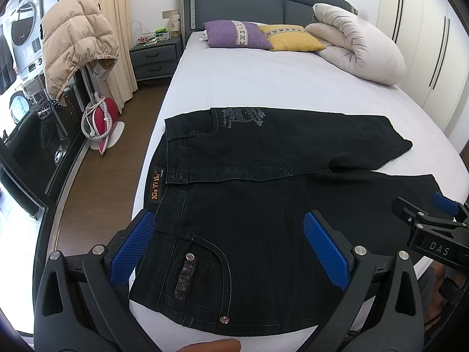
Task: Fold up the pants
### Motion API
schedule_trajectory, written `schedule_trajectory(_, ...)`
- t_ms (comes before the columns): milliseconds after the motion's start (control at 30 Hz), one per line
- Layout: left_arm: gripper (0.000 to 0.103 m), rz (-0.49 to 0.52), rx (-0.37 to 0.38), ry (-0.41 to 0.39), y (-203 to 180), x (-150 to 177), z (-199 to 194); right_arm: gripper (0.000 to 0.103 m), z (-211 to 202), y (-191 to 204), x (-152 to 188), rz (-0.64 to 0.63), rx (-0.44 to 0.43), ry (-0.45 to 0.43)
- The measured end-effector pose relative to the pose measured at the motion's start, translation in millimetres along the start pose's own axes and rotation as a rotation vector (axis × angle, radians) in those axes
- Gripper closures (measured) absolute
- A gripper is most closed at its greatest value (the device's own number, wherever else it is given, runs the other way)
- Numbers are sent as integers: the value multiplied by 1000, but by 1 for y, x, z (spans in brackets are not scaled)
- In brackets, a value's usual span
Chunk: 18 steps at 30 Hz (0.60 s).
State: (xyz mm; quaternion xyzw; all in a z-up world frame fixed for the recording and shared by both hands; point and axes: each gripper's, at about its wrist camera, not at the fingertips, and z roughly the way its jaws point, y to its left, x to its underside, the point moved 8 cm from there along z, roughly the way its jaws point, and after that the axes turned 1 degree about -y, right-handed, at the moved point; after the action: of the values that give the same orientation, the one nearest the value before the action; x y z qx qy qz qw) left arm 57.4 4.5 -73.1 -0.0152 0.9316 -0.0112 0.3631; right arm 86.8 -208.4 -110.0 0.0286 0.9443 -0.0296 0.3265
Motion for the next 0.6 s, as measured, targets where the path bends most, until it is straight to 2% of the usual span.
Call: schedule_trajectory(600, 0, -3, -1, 8, 3, 6, 4, 0, 3, 0, 3, -2, -2, 5)
